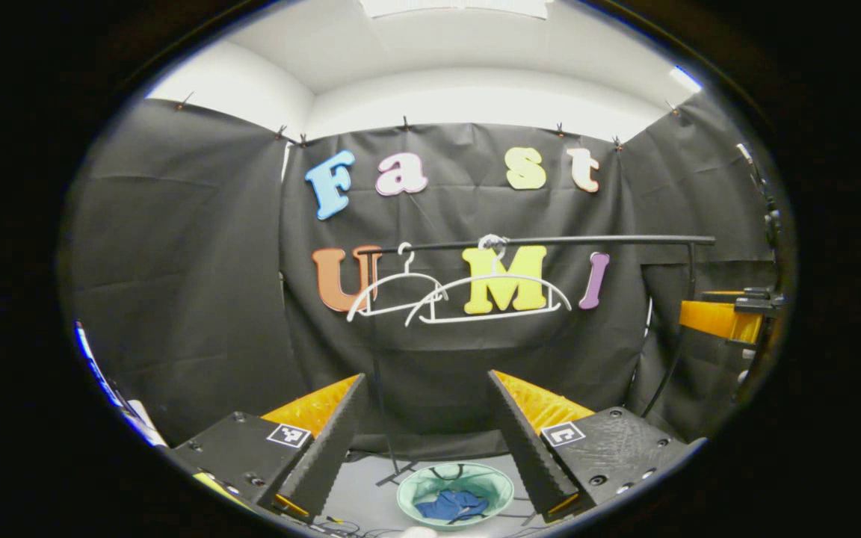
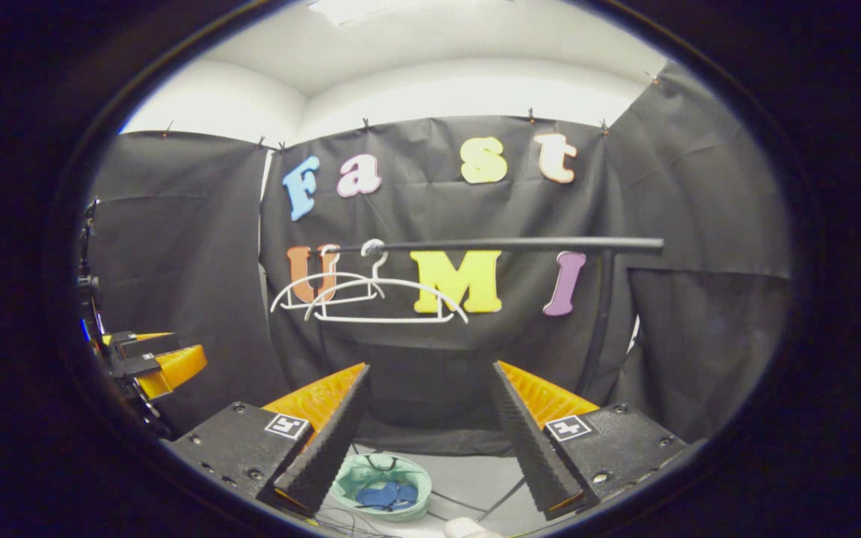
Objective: Grasp the clothes on the hanger with both hands and then place them into the laundry hamper below.
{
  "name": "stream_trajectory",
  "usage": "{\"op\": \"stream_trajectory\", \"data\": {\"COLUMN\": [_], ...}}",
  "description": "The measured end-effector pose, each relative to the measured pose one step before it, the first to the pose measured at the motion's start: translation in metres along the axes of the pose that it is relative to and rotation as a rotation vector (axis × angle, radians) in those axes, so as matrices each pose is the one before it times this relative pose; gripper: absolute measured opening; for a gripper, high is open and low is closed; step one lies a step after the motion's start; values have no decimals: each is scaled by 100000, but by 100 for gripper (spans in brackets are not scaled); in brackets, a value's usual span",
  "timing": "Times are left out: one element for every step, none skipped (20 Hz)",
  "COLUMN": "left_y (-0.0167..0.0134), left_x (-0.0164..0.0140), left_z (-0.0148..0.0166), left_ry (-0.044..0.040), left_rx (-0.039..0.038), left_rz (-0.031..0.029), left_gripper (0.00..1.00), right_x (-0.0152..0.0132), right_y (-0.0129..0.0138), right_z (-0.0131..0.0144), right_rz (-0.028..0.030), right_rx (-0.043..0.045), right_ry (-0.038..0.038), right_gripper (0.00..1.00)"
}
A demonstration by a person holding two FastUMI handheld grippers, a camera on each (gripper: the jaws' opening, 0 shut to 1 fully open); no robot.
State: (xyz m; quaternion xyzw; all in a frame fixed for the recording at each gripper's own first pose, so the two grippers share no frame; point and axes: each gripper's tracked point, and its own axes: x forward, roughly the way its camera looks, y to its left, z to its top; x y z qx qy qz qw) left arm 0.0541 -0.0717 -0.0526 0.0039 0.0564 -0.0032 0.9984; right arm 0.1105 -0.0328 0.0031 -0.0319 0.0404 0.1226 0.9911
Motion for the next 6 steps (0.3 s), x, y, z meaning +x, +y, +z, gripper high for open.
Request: {"op": "stream_trajectory", "data": {"left_y": [-246, -197, 29, -25, -212, -66], "left_x": [-637, -695, -621, -793, -497, -526], "left_z": [90, 17, -47, 87, 238, 153], "left_ry": [469, 266, 242, 30, -754, -494], "left_rx": [-644, -201, -115, 132, 423, 416], "left_rz": [451, 791, 1481, 1095, 491, 747], "left_gripper": [92, 92, 92, 92, 92, 92], "right_x": [-723, -436, -522, -592, -432, -191], "right_y": [-435, -281, -303, -316, -477, -643], "right_z": [715, 224, 98, -183, 26, 9], "right_rz": [127, 154, 393, 205, -148, -975], "right_rx": [512, 976, 1177, 672, 306, -826], "right_ry": [-1892, -956, -227, -198, -806, -154], "right_gripper": [96, 96, 100, 100, 100, 100]}}
